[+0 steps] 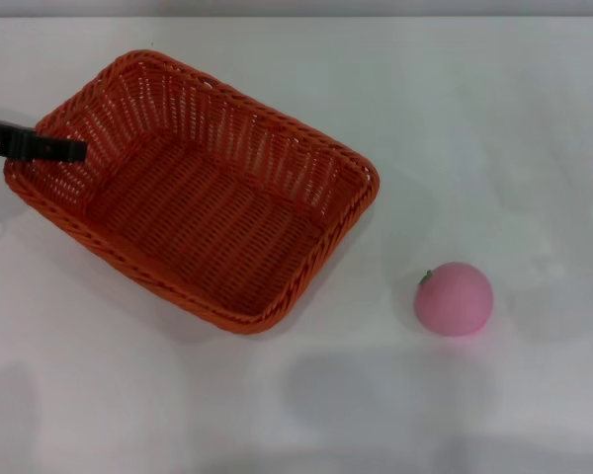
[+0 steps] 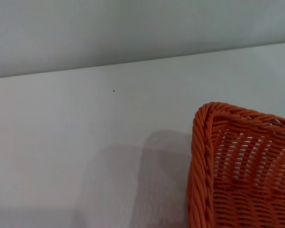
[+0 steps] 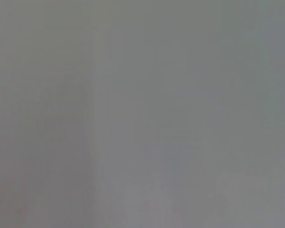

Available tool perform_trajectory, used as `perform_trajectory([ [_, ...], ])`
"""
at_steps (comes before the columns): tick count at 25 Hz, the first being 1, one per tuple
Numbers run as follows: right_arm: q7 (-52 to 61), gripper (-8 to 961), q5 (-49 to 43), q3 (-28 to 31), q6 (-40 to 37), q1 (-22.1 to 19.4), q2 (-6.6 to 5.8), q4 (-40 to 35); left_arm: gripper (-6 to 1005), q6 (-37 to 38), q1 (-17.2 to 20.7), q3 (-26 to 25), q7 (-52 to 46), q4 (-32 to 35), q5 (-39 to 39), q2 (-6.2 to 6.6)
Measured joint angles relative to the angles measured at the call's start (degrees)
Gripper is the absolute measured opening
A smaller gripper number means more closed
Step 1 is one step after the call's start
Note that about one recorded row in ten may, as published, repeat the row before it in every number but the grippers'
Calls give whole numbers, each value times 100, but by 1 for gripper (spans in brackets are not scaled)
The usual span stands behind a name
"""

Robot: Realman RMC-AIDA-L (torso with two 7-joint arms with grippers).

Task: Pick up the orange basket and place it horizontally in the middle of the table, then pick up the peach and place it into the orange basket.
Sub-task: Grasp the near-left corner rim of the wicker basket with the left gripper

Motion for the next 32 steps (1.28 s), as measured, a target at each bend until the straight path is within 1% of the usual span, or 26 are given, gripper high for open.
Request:
perform_trajectory([
  [5,49,752,0,-50,-30,0,0,4,728,203,-74,112,87,74,66,-32],
  [16,60,749,0,-55,-57,0,4,51,680,271,-156,122,257,66,83,-61],
  [21,60,747,0,-55,-58,0,9,60,434,282,-174,125,257,108,111,-78],
  [25,60,746,0,-55,-58,6,9,60,349,282,-214,126,240,237,152,-81],
  [32,60,744,0,-55,-56,24,9,51,201,282,-217,122,185,263,155,-88],
])
